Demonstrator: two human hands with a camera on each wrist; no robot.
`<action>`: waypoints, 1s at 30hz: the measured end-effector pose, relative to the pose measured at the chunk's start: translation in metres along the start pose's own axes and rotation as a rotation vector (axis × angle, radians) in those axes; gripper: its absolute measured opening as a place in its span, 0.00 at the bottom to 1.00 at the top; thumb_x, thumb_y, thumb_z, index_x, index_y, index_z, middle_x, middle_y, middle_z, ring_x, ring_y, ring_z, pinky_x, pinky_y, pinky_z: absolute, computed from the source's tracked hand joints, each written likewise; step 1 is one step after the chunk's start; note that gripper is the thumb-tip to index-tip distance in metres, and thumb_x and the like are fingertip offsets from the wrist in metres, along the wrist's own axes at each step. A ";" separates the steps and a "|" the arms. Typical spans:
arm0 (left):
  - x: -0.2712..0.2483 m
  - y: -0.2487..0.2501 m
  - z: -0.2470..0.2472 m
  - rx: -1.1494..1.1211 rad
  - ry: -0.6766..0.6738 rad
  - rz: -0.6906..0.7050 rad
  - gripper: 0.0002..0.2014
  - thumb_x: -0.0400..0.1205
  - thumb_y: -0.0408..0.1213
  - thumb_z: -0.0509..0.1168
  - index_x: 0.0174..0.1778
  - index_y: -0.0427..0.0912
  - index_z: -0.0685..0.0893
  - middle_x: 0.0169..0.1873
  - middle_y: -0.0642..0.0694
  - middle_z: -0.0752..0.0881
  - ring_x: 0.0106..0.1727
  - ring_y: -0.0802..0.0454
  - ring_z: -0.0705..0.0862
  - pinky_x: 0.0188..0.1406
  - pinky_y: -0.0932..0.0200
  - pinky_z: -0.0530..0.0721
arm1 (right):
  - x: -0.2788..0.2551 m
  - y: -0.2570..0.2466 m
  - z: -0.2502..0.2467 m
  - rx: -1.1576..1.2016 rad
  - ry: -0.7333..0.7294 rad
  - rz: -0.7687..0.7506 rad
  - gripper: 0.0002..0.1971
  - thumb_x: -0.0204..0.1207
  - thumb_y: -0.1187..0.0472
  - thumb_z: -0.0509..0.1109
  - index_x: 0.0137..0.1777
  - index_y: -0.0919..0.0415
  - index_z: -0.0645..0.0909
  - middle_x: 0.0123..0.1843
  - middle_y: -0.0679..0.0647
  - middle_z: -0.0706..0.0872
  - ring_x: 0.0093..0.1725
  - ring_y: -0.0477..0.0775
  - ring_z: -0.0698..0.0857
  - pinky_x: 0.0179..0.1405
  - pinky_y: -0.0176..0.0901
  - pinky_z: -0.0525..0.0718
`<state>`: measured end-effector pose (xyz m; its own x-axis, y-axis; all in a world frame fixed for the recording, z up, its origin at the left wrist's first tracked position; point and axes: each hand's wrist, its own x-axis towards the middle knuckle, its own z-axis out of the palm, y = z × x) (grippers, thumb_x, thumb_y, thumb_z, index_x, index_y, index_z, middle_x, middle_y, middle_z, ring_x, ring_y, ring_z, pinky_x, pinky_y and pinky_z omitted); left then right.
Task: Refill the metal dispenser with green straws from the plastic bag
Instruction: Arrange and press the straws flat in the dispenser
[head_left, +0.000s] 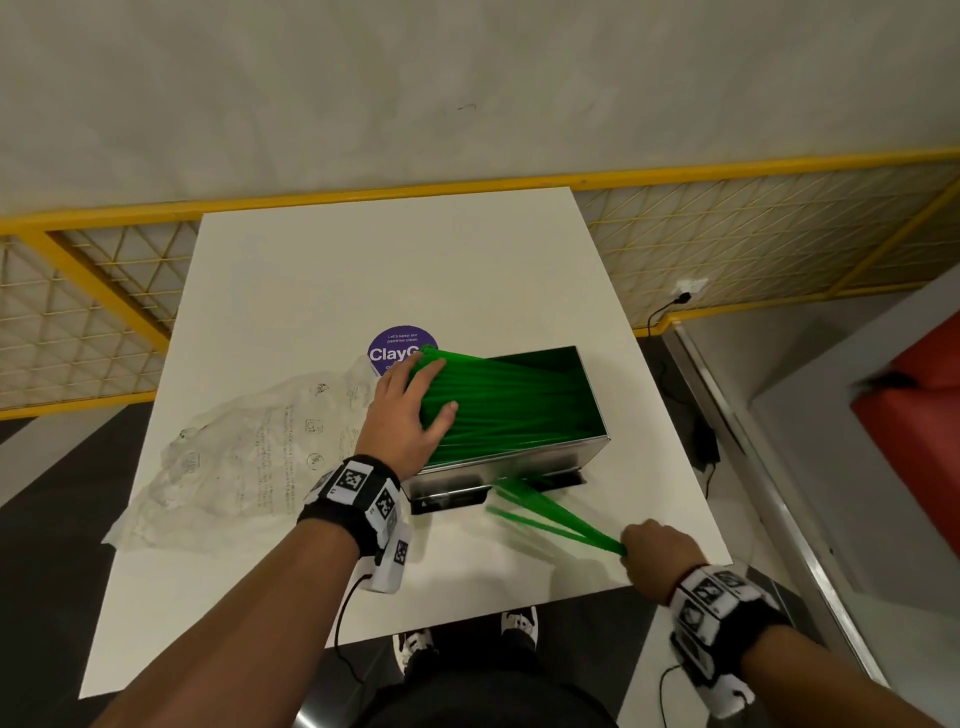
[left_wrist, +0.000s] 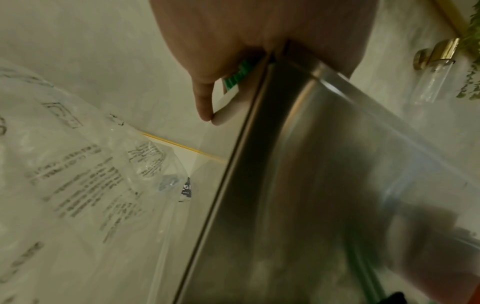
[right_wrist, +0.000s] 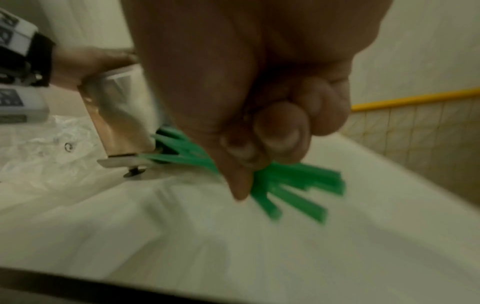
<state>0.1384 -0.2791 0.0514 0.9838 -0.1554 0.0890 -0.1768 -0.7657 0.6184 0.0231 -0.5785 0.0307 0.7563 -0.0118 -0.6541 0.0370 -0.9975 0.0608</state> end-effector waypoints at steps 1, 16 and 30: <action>0.000 0.000 -0.001 -0.010 -0.003 0.002 0.34 0.76 0.61 0.51 0.76 0.48 0.69 0.77 0.43 0.68 0.78 0.41 0.63 0.77 0.42 0.66 | -0.009 0.010 -0.007 -0.019 0.000 0.004 0.14 0.82 0.55 0.59 0.64 0.56 0.78 0.60 0.54 0.82 0.59 0.54 0.84 0.57 0.43 0.81; -0.002 0.025 -0.028 -0.661 0.232 -0.285 0.21 0.89 0.46 0.48 0.79 0.52 0.65 0.77 0.52 0.70 0.75 0.60 0.68 0.78 0.58 0.64 | -0.018 -0.026 -0.146 0.119 0.274 -0.180 0.13 0.80 0.50 0.63 0.58 0.54 0.84 0.52 0.59 0.86 0.52 0.61 0.85 0.46 0.45 0.79; -0.014 0.043 -0.041 -0.834 0.289 -0.226 0.36 0.73 0.66 0.47 0.76 0.55 0.66 0.76 0.52 0.72 0.76 0.59 0.69 0.79 0.50 0.65 | 0.052 -0.080 -0.147 -0.017 0.214 -0.204 0.16 0.79 0.53 0.64 0.60 0.61 0.80 0.57 0.61 0.84 0.55 0.64 0.85 0.50 0.51 0.83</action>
<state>0.1183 -0.2843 0.1086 0.9811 0.1926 0.0197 -0.0119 -0.0417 0.9991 0.1549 -0.4890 0.1027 0.8526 0.2057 -0.4803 0.2120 -0.9764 -0.0419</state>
